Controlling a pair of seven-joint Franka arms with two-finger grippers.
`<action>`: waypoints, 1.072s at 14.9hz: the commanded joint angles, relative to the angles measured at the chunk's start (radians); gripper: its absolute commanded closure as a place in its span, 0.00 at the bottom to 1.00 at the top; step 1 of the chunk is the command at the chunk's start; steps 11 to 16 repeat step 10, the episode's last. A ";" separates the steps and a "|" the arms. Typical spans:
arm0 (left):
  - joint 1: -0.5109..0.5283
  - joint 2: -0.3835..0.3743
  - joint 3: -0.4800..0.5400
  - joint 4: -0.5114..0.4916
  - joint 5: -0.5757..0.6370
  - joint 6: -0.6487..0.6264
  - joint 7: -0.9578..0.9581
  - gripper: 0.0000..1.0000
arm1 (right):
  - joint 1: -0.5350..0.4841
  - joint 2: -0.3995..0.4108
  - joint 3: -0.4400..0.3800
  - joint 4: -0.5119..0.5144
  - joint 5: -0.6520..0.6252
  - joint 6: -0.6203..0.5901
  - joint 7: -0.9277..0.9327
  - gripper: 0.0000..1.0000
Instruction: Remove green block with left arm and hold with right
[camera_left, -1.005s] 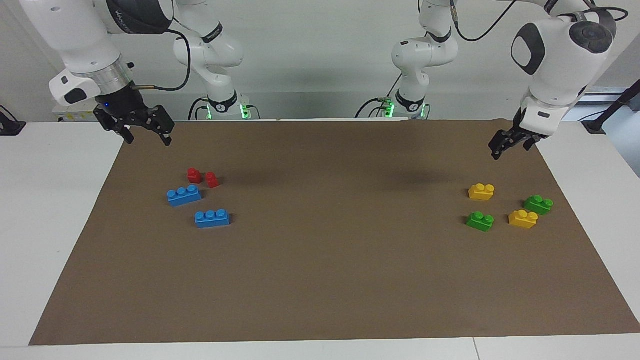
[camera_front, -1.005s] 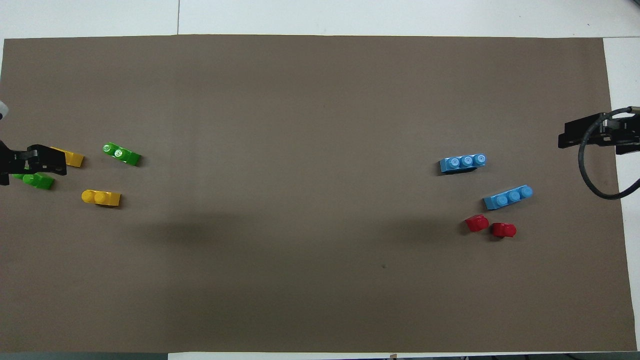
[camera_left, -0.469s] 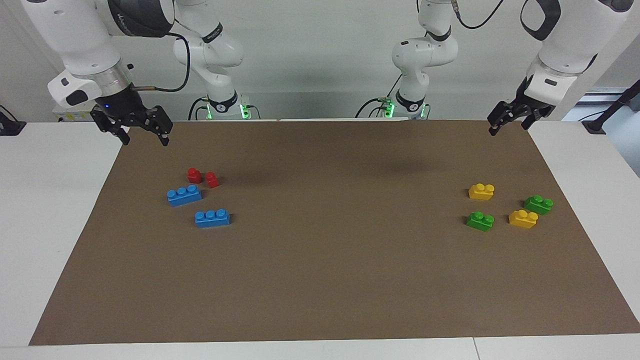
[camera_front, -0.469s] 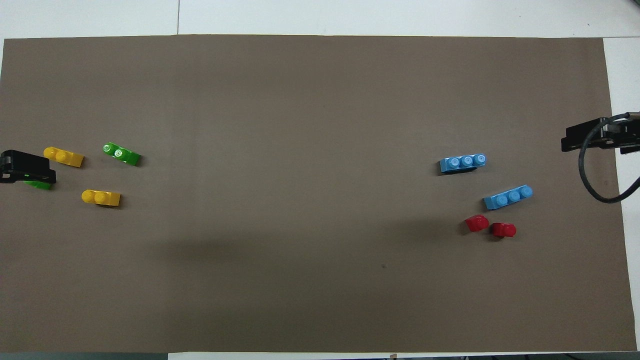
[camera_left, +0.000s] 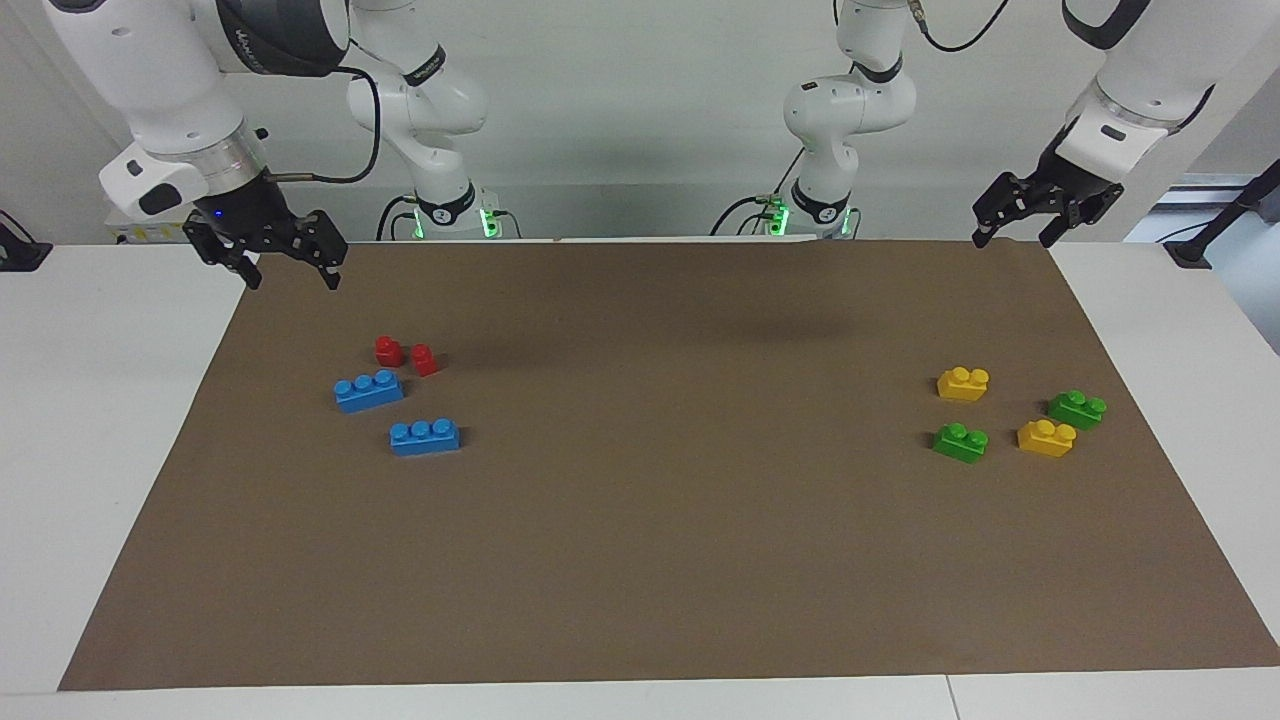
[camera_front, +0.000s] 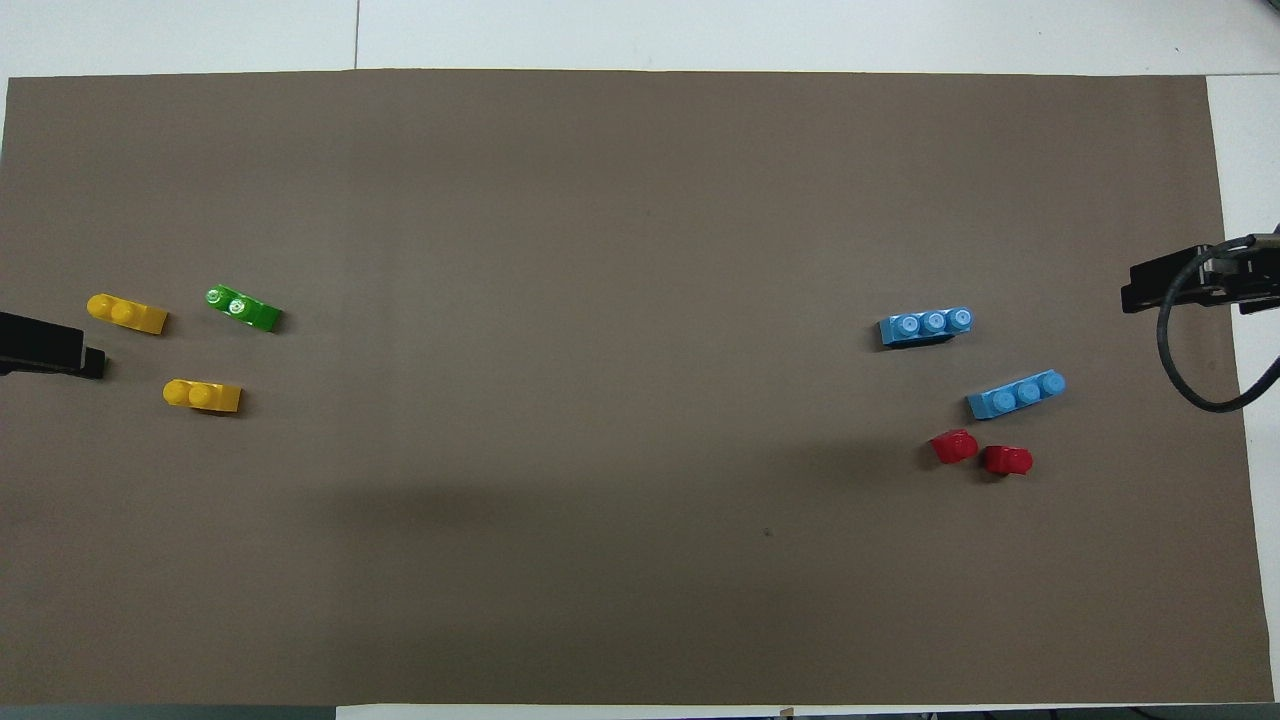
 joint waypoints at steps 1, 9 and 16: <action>0.009 0.014 0.000 0.025 -0.012 -0.026 0.029 0.00 | -0.010 -0.008 0.007 -0.011 -0.027 -0.010 -0.028 0.00; -0.003 0.017 -0.008 0.033 0.063 -0.015 0.028 0.00 | -0.011 -0.010 0.007 -0.012 -0.027 -0.008 -0.028 0.00; -0.005 0.017 -0.006 0.033 0.064 -0.015 0.028 0.00 | -0.011 -0.010 0.007 -0.012 -0.027 -0.008 -0.028 0.00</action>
